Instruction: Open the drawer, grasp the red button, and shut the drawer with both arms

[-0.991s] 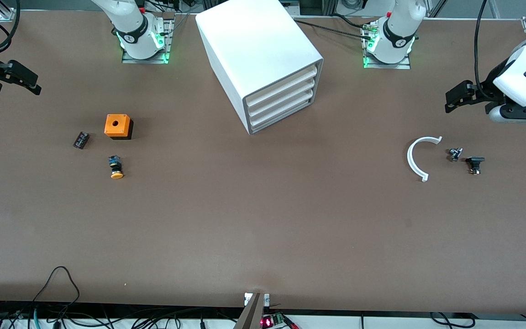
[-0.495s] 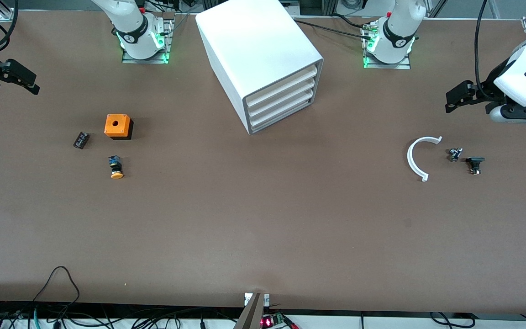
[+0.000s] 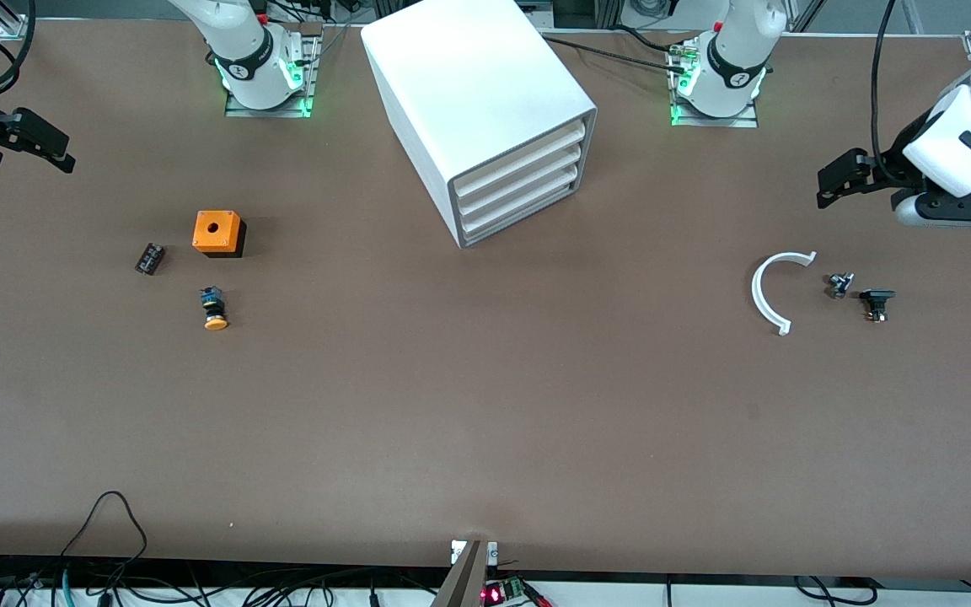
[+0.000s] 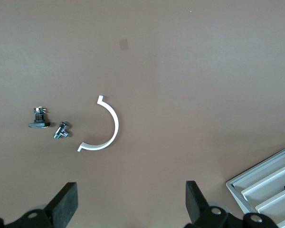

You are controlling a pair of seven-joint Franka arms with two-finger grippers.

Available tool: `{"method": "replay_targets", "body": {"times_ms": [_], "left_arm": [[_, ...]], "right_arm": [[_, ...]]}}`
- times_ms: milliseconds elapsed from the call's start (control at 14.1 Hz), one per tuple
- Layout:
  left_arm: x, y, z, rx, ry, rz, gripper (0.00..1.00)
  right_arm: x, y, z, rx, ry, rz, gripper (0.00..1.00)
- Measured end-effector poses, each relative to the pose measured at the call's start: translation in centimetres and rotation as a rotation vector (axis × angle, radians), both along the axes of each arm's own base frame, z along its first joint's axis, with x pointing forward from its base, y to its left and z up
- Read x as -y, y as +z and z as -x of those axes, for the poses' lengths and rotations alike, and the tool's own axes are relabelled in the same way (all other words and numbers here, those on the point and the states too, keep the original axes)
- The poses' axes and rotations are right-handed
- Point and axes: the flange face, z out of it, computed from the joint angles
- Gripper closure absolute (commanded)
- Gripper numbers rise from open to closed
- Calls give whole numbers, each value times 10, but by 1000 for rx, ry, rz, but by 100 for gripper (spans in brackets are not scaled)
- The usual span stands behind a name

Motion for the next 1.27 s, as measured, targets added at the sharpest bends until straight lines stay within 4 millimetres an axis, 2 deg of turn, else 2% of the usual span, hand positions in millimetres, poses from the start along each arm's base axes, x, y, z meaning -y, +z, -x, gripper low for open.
{"method": "replay_targets", "body": {"times_ms": [283, 425, 708, 920, 1132, 1274], "left_arm": [[0, -16, -8, -28, 1, -2, 0], [2, -38, -17, -70, -2, -6, 0], [8, -109, -39, -195, -4, 5, 0], [27, -162, -44, -296, 28, 168, 0], [49, -235, -30, -433, 105, 376, 0], [61, -281, -14, -511, 115, 527, 0]], "right_arm": [[0, 0, 0, 0, 0, 0, 0], [0, 0, 0, 0, 0, 0, 0], [0, 0, -1, -1, 0, 0, 0], [0, 1, -2, -2, 0, 0, 0], [0, 2, -4, -2, 0, 1, 0], [0, -7, -8, -23, 4, 1, 0]]}}
